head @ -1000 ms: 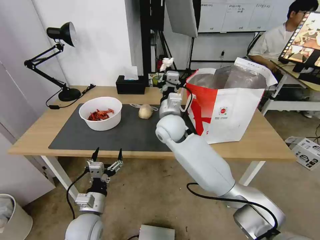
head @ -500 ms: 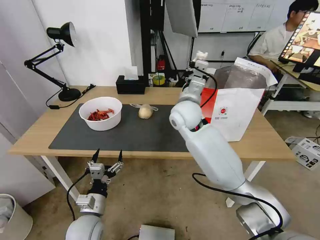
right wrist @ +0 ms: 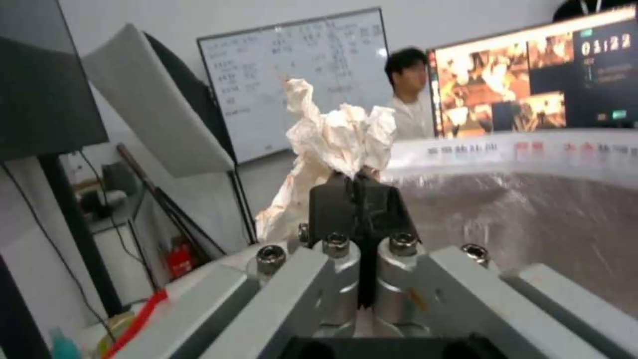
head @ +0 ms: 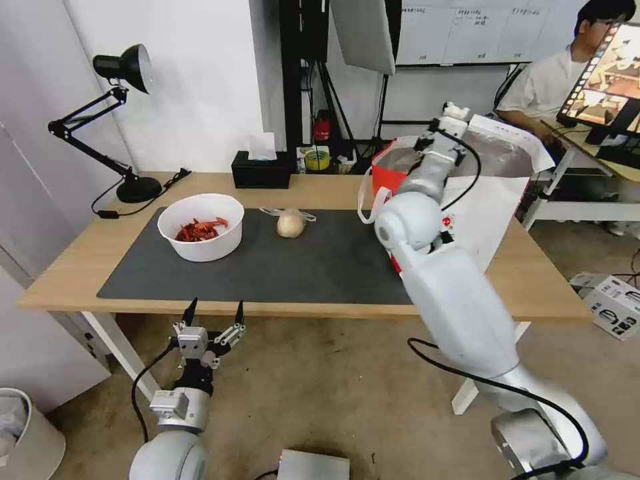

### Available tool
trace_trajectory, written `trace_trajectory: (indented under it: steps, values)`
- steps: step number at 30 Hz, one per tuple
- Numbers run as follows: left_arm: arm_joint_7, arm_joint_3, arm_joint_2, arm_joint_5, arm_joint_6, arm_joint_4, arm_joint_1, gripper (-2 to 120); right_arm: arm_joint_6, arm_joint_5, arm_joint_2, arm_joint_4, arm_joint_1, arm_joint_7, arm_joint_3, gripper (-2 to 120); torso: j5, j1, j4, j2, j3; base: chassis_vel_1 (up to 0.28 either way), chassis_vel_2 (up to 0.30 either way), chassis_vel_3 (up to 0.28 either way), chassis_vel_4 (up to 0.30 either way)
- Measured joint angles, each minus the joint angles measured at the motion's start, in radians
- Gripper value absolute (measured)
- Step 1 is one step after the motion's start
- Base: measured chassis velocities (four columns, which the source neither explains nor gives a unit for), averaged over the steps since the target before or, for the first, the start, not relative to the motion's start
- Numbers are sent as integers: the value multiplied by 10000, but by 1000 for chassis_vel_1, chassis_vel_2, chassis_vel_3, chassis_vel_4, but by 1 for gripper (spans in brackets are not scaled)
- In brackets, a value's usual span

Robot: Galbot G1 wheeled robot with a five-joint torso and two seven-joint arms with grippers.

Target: Pick up the trash from the table and place it into the takeout bag.

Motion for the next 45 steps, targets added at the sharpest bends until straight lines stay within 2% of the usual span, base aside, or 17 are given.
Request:
trace_trajectory:
  steps: [12,14,21,24,27,28,35,38,41,45]
  values:
    - [0,38,-63,52,-14,89,-14,100,-183,657,137,-167,28,172,176,0,-1,0,1,0,0,0,0,0,0]
    - [0,42,-80,53,-16,110,-35,100,-197,692,147,-163,37,173,175,3,0,0,1,0,0,0,0,0,0]
    - [5,87,-101,57,-18,245,-156,100,-257,828,156,-165,118,162,180,33,-1,0,2,2,0,0,0,0,0]
    - [6,99,-95,57,-17,265,-178,100,-261,841,154,-165,120,160,186,38,-1,1,1,2,0,0,0,0,0]
    - [9,144,-107,63,-17,293,-206,100,-267,924,125,-133,94,161,223,54,-1,0,1,2,0,0,0,0,0]
    - [9,144,-107,63,-17,293,-206,100,-267,924,125,-133,94,161,223,54,-1,0,1,2,0,0,0,0,0]
    - [14,170,-103,116,-18,305,-166,100,-278,1104,120,7,54,195,249,85,-1,1,1,1,1,0,0,0,0]
    - [15,171,-102,123,-18,305,-155,100,-282,1133,105,50,53,186,239,89,-1,0,2,2,0,0,0,0,0]
    - [16,174,-105,140,-17,288,-140,100,-106,1248,17,276,54,-279,109,100,-1,0,1,2,1,0,0,0,0]
    - [17,174,-110,144,-17,270,-138,100,266,1717,-77,742,10,-1077,-93,100,-1,0,2,2,0,0,0,0,0]
